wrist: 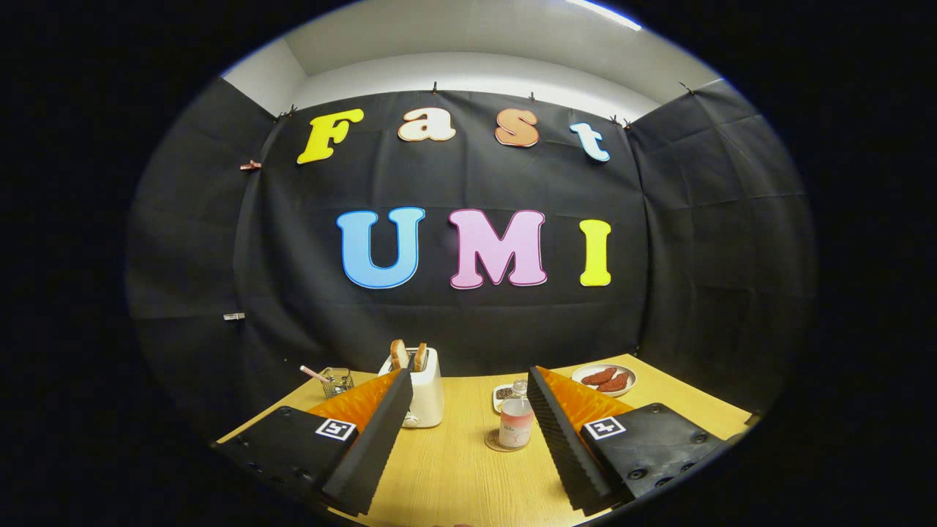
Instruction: Take the bottle from table, then pour the juice into the cup, finally place the bottle on the coaster
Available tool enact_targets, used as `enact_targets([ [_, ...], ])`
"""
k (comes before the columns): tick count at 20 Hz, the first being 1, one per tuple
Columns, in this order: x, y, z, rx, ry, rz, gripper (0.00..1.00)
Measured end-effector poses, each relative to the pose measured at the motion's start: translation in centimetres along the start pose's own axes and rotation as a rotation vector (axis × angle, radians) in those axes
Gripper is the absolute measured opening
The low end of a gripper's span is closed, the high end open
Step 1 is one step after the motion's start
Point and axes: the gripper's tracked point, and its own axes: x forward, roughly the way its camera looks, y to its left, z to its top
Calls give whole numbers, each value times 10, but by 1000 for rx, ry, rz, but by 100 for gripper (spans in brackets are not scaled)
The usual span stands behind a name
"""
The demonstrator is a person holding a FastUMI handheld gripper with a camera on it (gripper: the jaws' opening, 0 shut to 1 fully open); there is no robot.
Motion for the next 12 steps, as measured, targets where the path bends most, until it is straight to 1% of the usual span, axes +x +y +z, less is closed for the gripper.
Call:
enact_targets([
  [8, 0, 3, -11, 1, 22, -7, 97],
  [12, -2, 5, -18, -11, 34, 4, 97],
])
